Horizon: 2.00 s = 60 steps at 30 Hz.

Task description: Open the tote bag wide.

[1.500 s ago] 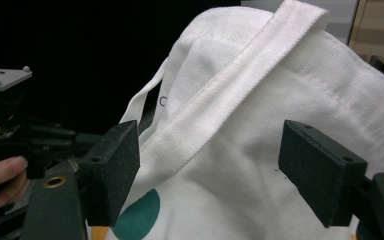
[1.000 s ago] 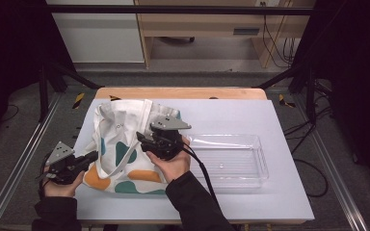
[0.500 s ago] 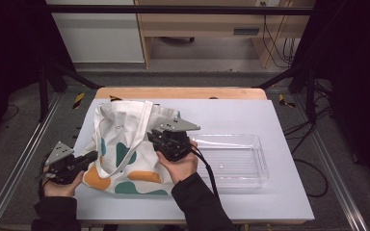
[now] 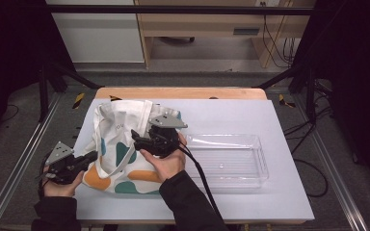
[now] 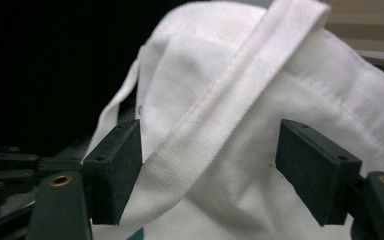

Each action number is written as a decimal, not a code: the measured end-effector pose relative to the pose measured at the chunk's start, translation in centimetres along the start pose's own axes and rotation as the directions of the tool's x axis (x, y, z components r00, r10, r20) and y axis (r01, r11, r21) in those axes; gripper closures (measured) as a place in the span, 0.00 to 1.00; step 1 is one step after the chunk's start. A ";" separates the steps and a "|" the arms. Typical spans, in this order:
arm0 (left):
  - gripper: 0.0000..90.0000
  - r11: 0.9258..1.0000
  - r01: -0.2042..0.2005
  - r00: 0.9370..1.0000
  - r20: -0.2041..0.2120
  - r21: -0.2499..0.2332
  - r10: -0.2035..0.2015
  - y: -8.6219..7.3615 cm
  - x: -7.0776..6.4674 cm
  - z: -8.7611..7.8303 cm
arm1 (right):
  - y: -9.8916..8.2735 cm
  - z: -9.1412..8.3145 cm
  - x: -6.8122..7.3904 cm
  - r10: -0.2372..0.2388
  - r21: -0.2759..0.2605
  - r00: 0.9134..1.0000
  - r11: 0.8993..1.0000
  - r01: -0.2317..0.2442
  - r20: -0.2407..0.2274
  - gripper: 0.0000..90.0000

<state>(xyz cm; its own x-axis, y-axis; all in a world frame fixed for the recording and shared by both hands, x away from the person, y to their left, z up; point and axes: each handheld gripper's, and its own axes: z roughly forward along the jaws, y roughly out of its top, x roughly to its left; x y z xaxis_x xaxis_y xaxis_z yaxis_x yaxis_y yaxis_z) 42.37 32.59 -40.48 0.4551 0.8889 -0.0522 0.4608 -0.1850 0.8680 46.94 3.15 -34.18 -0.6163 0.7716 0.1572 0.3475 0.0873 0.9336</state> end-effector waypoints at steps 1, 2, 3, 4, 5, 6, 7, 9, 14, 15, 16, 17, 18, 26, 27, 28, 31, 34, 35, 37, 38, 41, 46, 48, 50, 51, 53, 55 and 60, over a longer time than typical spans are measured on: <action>0.97 1.000 0.000 1.000 0.000 0.000 0.000 0.0 0.0 0.0 | -0.1 0.1 0.0 -0.005 0.013 1.000 1.000 0.005 0.015 0.33; 0.97 1.000 0.000 1.000 0.000 -0.002 0.000 0.0 0.0 0.0 | -0.2 0.3 0.0 -0.010 0.027 1.000 1.000 0.009 0.023 0.36; 0.97 1.000 0.000 1.000 0.000 -0.002 0.000 0.0 0.0 0.0 | -0.4 0.4 -0.1 -0.020 0.066 0.999 0.998 0.017 0.044 0.53; 0.97 1.000 0.001 1.000 0.000 -0.003 -0.001 0.0 0.0 0.0 | -0.4 0.4 -0.1 -0.020 0.066 0.999 0.998 0.017 0.044 0.53; 0.97 1.000 0.000 1.000 0.000 -0.003 0.000 0.0 0.0 0.0 | -0.5 0.4 -0.2 -0.028 0.083 0.998 0.996 0.023 0.054 0.60; 0.97 1.000 -0.001 1.000 -0.001 -0.004 0.001 0.0 0.0 0.0 | -0.6 0.4 -0.4 -0.027 0.094 0.998 0.995 0.022 0.052 0.68; 0.96 1.000 -0.001 1.000 -0.002 -0.004 0.001 0.0 0.0 0.0 | -0.7 0.3 -0.5 -0.023 0.108 0.999 0.994 0.018 0.046 0.77; 0.93 1.000 -0.003 1.000 -0.010 -0.006 0.003 0.0 0.1 0.0 | -0.9 0.2 -0.8 -0.036 0.118 0.999 0.993 0.031 0.035 0.88; 0.73 0.998 0.018 0.999 -0.044 -0.053 -0.020 0.3 0.3 -0.3 | -1.3 -0.9 -1.0 -0.043 0.109 0.999 0.993 0.042 0.006 0.94; 0.64 0.997 0.025 0.998 -0.048 -0.068 -0.029 0.4 0.3 -0.5 | -1.4 -1.4 -0.8 -0.064 0.101 0.998 0.993 0.064 -0.012 0.95; 0.64 0.996 0.031 0.998 -0.047 -0.081 -0.035 0.5 0.4 -0.7 | -1.4 -1.4 -0.8 -0.064 0.101 0.998 0.993 0.064 -0.012 0.95; 0.63 0.995 0.036 0.998 -0.048 -0.097 -0.040 0.7 0.5 -0.9 | -1.5 -1.6 -0.6 -0.076 0.099 0.997 0.992 0.077 -0.018 0.95; 0.60 0.993 0.036 0.998 -0.053 -0.111 -0.042 0.9 0.5 -1.1 | -1.6 -1.9 -0.5 -0.089 0.095 0.996 0.991 0.091 -0.029 0.95; 0.53 0.984 0.026 0.997 -0.063 -0.179 -0.037 2.3 0.6 -1.9 | -3.1 -3.3 0.3 -0.167 0.083 0.979 0.981 0.178 -0.119 0.95; 0.52 0.983 0.021 0.997 -0.069 -0.181 -0.034 2.5 0.7 -1.8 | -3.2 -3.4 0.3 -0.173 0.081 0.976 0.979 0.185 -0.128 0.95; 0.51 0.983 0.018 0.997 -0.073 -0.181 -0.031 2.6 0.7 -1.7 | -3.4 -3.5 0.4 -0.174 0.081 0.976 0.979 0.186 -0.132 0.95; 0.50 0.983 0.021 0.996 -0.076 -0.180 -0.035 3.1 1.1 -1.2 | -3.8 -3.7 0.6 -0.181 0.081 0.972 0.978 0.194 -0.149 0.95; 0.49 0.983 0.028 0.997 -0.069 -0.180 -0.041 3.6 1.4 -0.6 | -4.1 -3.7 0.9 -0.192 0.085 0.967 0.974 0.208 -0.165 0.95; 0.49 0.983 0.030 0.997 -0.065 -0.179 -0.042 3.8 1.5 -0.4 | -4.2 -3.7 1.0 -0.192 0.088 0.967 0.974 0.209 -0.168 0.95; 0.49 0.985 0.028 0.997 -0.061 -0.172 -0.038 4.2 1.7 0.3 | -4.4 -3.7 1.1 -0.200 0.089 0.964 0.972 0.218 -0.176 0.95; 0.49 0.985 0.026 0.997 -0.061 -0.168 -0.037 4.2 1.7 0.6 | -4.5 -3.7 1.3 -0.205 0.090 0.962 0.970 0.224 -0.179 0.95; 0.53 0.990 0.015 0.997 -0.073 -0.138 -0.025 4.4 1.7 1.6 | -4.7 -3.8 1.5 -0.211 0.091 0.959 0.969 0.231 -0.190 0.95; 0.75 0.996 0.009 0.998 -0.056 -0.084 -0.014 3.9 1.7 2.3 | -5.2 -4.0 1.5 -0.210 0.088 0.956 0.969 0.231 -0.206 0.95; 0.83 0.998 -0.002 0.998 -0.057 -0.070 -0.002 3.7 1.6 2.1 | -5.4 -4.0 1.5 -0.206 0.090 0.956 0.969 0.229 -0.209 0.95; 0.87 0.997 0.000 0.999 -0.051 -0.071 -0.003 3.7 1.7 1.9 | -5.6 -4.0 1.5 -0.202 0.091 0.956 0.970 0.226 -0.212 0.95; 0.89 0.997 -0.001 0.998 -0.056 -0.071 -0.003 3.6 1.7 1.8 | -5.7 -4.0 1.5 -0.202 0.090 0.956 0.970 0.225 -0.214 0.95; 0.91 0.997 0.003 0.999 -0.053 -0.072 -0.007 3.6 1.8 1.5 | -5.8 -4.0 1.4 -0.201 0.087 0.956 0.971 0.223 -0.214 0.95; 0.93 0.997 0.014 0.999 -0.049 -0.072 -0.018 3.4 2.0 1.1 | -5.9 -4.0 1.3 -0.196 0.090 0.957 0.972 0.219 -0.213 0.95; 0.94 0.996 0.029 0.999 -0.036 -0.082 -0.032 2.8 2.1 0.0 | -6.3 -3.9 0.8 -0.155 0.089 0.964 0.980 0.177 -0.214 0.89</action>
<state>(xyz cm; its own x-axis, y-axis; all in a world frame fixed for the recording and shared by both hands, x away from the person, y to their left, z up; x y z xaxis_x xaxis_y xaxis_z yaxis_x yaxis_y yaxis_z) 44.60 33.95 -38.17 0.4122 0.9090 -0.0617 0.4101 -0.1247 0.9035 41.51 0.76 -38.72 -0.7996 0.5957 0.0760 0.2940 0.2781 0.9145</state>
